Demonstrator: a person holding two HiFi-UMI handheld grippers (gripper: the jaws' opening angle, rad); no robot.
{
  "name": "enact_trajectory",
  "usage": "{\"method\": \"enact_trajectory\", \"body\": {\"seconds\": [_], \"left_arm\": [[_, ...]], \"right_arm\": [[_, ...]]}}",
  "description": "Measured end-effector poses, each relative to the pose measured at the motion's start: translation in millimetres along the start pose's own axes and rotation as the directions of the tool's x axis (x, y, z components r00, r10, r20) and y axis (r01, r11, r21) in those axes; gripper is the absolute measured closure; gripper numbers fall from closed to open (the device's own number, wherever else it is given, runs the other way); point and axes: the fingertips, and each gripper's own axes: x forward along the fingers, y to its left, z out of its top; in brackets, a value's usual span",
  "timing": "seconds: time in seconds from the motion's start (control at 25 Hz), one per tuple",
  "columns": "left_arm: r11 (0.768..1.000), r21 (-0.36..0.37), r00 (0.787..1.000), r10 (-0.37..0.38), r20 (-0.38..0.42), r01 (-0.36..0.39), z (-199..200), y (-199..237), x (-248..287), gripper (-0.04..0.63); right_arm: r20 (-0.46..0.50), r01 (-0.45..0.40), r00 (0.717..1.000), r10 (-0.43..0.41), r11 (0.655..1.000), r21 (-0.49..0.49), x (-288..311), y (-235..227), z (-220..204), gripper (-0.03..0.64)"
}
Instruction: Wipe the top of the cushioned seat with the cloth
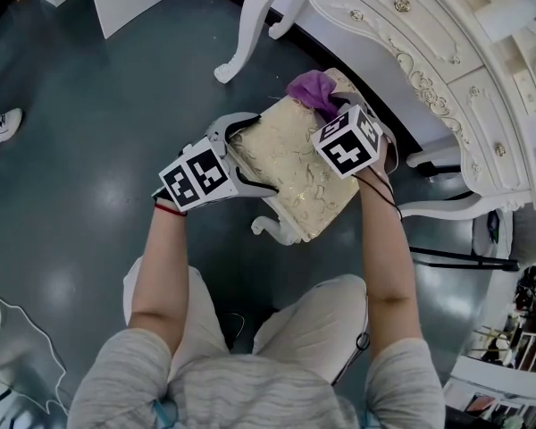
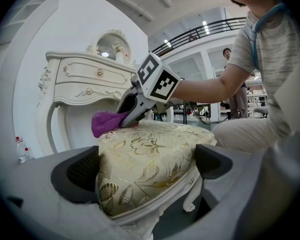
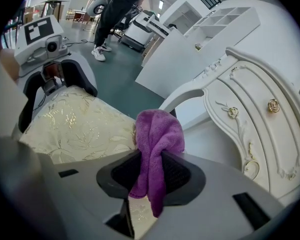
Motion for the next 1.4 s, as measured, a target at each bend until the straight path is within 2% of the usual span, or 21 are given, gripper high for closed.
{"method": "enact_trajectory", "body": {"seconds": [1.4], "left_arm": [[1.000,0.005,1.000,0.000,0.005,0.000,1,0,0,0.003]], "right_arm": [[0.031,-0.044,0.998,0.045,0.999,-0.031,-26,40,18,0.499]]}}
